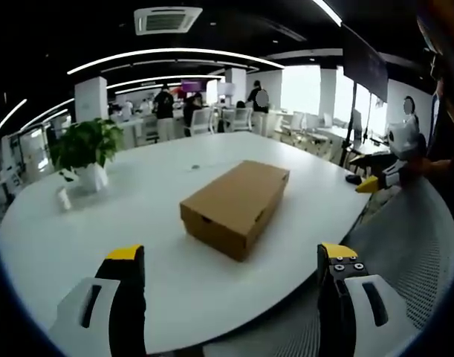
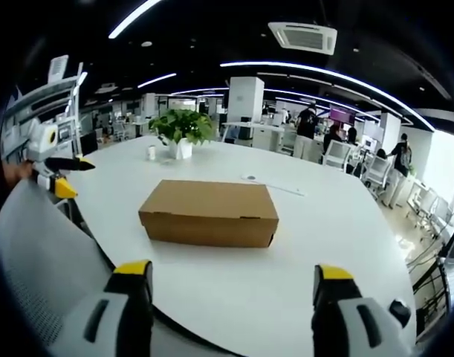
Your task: Operate the shoe box by opening the lid, removing the specified soft item, and placing it in the target area until the item is outside and the box remains undamaged.
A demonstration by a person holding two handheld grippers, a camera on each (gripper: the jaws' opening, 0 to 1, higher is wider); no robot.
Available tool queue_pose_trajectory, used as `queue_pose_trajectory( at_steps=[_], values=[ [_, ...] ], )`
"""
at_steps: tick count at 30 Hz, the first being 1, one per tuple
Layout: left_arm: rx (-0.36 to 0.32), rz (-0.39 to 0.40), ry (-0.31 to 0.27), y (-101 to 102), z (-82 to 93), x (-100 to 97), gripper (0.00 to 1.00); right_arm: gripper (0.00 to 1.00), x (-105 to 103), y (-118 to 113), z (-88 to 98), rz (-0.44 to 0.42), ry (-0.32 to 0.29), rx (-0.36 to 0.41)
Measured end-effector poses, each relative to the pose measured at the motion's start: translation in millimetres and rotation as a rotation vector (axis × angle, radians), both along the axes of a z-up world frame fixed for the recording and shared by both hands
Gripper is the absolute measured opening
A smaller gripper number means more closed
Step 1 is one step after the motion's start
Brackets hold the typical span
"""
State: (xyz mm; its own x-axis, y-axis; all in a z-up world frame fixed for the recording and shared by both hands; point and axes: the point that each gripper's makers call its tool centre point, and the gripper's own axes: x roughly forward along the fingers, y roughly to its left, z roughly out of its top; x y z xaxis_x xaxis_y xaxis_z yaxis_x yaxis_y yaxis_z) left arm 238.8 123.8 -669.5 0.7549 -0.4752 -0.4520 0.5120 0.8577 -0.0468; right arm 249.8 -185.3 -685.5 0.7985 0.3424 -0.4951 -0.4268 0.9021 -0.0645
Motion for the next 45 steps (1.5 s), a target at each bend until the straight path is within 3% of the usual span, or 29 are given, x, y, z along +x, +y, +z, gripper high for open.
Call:
queue_pose_trajectory(
  at_steps=[6,11,24,34,45],
  values=[
    [-0.009,-0.007,0.007,-1,0.7,0.7,1.00,0.91,0,-2,0.0,-0.009,0.003,-0.001],
    [0.028,-0.028,0.008,-3,2.5,2.4,1.00,0.94,-1,2,-1.4,0.035,0.021,-0.047],
    [0.039,-0.030,0.050,-2,-0.9,12.2,1.00,0.97,9,-18,8.1,0.026,0.036,-0.056],
    [0.048,-0.012,0.067,12,-9.0,24.7,1.00,0.98,18,-26,14.0,0.065,0.043,-0.088],
    [0.030,-0.062,0.095,-1,-9.0,34.0,1.00,0.99,34,-20,17.2,0.110,0.041,-0.073]
  ],
)
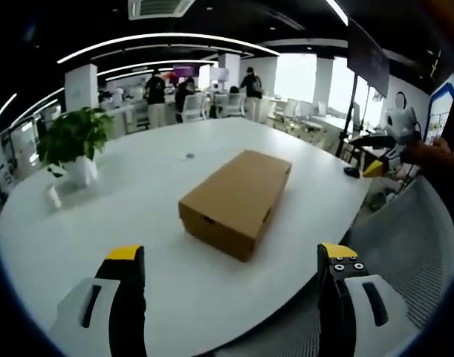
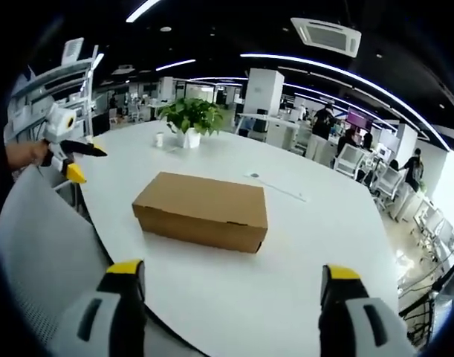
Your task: Operate the shoe box by opening the lid, removing the specified soft item, and placing it in the target area until the item is outside and the box remains undamaged.
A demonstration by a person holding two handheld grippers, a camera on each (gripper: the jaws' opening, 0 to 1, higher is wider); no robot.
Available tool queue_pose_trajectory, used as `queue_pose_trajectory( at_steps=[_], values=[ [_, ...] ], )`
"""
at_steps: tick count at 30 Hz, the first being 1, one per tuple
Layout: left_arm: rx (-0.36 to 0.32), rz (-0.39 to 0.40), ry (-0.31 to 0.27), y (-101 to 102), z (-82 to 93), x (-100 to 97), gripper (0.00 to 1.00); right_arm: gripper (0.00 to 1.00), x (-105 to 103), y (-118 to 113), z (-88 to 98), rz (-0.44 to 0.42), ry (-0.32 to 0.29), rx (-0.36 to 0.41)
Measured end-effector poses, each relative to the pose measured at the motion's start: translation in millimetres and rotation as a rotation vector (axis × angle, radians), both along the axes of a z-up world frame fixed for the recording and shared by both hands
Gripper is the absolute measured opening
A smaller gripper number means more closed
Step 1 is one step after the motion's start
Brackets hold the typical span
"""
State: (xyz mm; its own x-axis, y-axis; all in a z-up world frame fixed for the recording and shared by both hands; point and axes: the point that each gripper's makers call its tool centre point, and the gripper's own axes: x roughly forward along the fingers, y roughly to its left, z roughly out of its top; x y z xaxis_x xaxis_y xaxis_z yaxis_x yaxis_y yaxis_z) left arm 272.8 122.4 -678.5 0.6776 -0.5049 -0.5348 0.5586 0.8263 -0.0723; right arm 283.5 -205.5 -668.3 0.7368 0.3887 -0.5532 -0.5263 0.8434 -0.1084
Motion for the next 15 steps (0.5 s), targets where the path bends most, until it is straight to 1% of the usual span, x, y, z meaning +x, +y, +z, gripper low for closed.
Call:
queue_pose_trajectory(
  at_steps=[7,11,15],
  values=[
    [0.003,-0.038,0.010,-8,-1.9,10.3,1.00,0.97,13,5,8.5,0.001,-0.010,0.050],
    [-0.009,-0.039,0.024,-13,-4.2,16.4,1.00,0.97,19,6,9.0,0.011,-0.018,0.042],
    [-0.018,-0.049,0.023,-18,-2.3,21.1,1.00,0.97,25,5,9.8,0.024,-0.032,0.057]
  ],
)
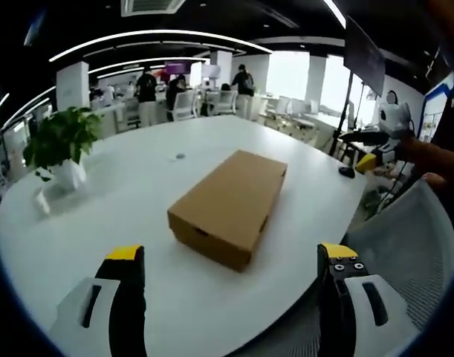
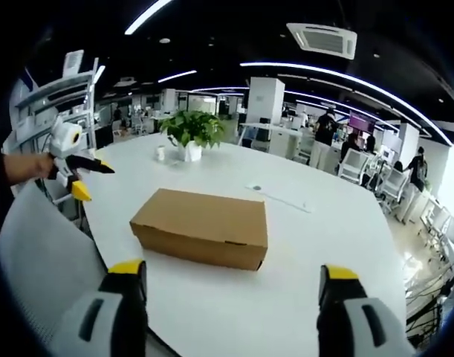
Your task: Operate the shoe box by opening the lid, removing the specified soft item, and placing it in the target area until the item is outside and the box remains undamaged.
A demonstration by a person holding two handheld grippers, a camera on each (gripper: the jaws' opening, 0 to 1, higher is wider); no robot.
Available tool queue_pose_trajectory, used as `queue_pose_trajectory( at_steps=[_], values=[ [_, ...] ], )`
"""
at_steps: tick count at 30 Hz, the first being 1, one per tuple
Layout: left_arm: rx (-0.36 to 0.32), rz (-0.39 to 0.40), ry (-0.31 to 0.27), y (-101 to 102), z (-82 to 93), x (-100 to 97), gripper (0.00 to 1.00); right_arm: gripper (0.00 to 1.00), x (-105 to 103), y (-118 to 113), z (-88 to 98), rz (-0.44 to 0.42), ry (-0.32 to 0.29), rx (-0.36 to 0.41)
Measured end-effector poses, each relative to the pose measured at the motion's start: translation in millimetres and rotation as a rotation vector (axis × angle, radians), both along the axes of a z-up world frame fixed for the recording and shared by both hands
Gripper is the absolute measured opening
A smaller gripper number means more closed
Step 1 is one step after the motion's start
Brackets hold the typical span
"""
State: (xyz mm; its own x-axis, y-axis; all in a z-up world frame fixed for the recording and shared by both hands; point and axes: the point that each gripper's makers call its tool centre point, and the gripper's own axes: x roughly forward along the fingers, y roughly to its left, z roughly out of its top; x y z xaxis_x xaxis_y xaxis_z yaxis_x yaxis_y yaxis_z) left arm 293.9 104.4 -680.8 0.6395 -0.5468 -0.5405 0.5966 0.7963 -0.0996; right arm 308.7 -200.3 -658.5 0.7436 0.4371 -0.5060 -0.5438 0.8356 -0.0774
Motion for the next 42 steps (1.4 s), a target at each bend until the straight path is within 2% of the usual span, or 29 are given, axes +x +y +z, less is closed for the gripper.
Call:
queue_pose_trajectory(
  at_steps=[11,14,24,33,35,38,42],
  values=[
    [0.020,-0.057,-0.005,-19,-2.7,10.7,1.00,0.96,13,-2,-10.5,0.042,-0.009,-0.012],
    [-0.025,-0.098,-0.027,-32,2.7,11.7,1.00,0.95,16,-1,-14.1,0.046,-0.007,-0.006],
    [-0.030,-0.101,-0.002,-45,-5.6,21.7,1.00,0.93,34,-3,-27.1,0.086,-0.017,-0.033],
    [-0.011,-0.095,0.046,-46,-29.5,27.7,1.00,0.88,49,-5,-43.5,0.120,-0.007,-0.035],
    [0.030,-0.081,0.049,-41,-41.9,31.8,1.00,0.88,54,-5,-48.5,0.126,-0.001,-0.032],
    [0.047,-0.086,0.072,-38,-56.3,34.1,1.00,0.87,60,-4,-54.5,0.130,0.005,-0.024],
    [0.059,-0.086,0.064,-37,-62.4,35.6,1.00,0.85,66,-1,-64.5,0.147,0.016,-0.040]
  ],
)
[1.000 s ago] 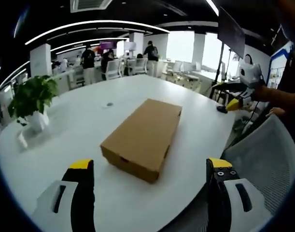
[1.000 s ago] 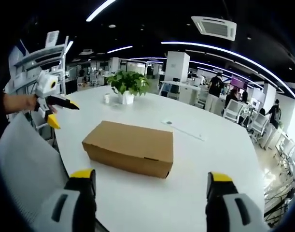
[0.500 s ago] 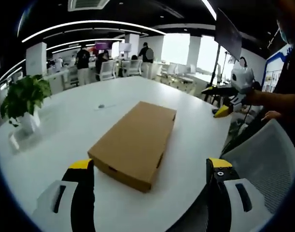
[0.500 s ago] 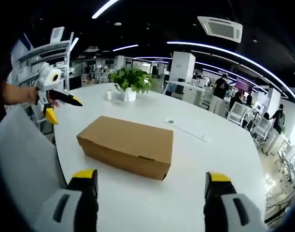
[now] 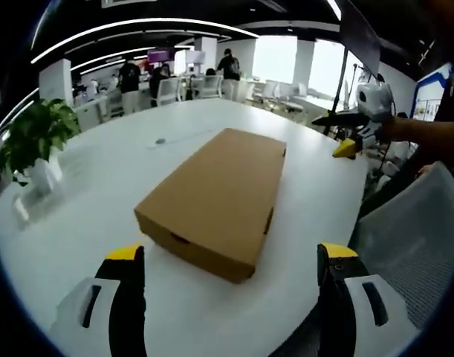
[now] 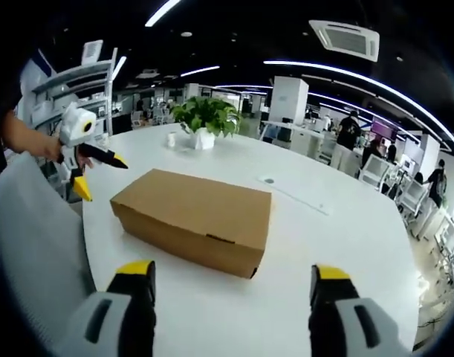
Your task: Operate the shoe box by opening the lid, removing the specified soft item, and placing it in the target area until the item is outside and the box remains undamaged.
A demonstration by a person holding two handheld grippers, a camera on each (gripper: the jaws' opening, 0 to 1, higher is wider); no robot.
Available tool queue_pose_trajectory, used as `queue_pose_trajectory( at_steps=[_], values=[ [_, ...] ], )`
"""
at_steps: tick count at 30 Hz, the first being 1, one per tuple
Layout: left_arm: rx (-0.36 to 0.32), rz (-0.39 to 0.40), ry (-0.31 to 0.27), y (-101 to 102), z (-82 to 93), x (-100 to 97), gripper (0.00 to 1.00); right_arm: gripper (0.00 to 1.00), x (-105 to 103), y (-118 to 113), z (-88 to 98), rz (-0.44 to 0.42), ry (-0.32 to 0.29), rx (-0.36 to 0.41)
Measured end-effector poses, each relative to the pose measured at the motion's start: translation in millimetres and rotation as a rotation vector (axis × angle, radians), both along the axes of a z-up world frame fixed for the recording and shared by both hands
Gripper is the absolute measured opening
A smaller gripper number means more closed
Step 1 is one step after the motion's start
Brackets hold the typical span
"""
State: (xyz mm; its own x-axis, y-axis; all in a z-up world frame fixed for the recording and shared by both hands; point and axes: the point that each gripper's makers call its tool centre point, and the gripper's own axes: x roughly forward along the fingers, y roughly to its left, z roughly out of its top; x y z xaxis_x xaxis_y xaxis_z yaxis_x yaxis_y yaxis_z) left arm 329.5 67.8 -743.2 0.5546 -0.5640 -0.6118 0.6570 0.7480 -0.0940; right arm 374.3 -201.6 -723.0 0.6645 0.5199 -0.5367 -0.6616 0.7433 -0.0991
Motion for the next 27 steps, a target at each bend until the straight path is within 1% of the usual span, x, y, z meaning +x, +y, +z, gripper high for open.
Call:
queue_pose_trajectory(
  at_steps=[2,5,7,10,13,14,16,19,22,24,27],
  values=[
    [-0.007,0.006,0.004,-1,-1.5,0.7,1.00,0.84,2,1,-2.6,0.004,0.004,-0.003],
    [-0.008,-0.007,0.030,-5,-6.5,-0.6,1.00,0.83,7,4,-7.6,0.018,0.013,-0.012],
    [-0.024,-0.010,0.046,-8,-8.2,-0.5,1.00,0.80,11,7,-12.0,0.030,0.025,-0.022],
    [-0.118,0.001,0.080,-19,-6.2,-1.1,1.00,0.80,18,11,-15.7,0.032,0.040,0.007],
    [-0.103,0.000,0.080,-20,-11.2,-0.9,1.00,0.79,26,14,-17.9,0.034,0.045,0.026],
    [-0.086,-0.001,0.071,-20,-13.6,-0.6,1.00,0.78,29,15,-20.4,0.032,0.047,0.022],
    [-0.086,0.016,0.051,-18,-14.4,2.1,1.00,0.77,32,13,-29.0,0.030,0.069,-0.008],
    [-0.092,0.033,0.047,-18,-14.7,3.3,1.00,0.76,36,13,-37.9,0.043,0.084,-0.036],
    [-0.073,0.042,0.030,-17,-17.6,7.3,1.00,0.75,37,16,-42.9,0.056,0.099,-0.050],
    [-0.077,0.054,0.034,-16,-18.6,9.5,1.00,0.75,38,20,-45.8,0.070,0.106,-0.055],
    [-0.140,0.075,0.062,-19,-19.3,12.0,0.99,0.74,42,23,-47.3,0.082,0.108,-0.061]
  ],
)
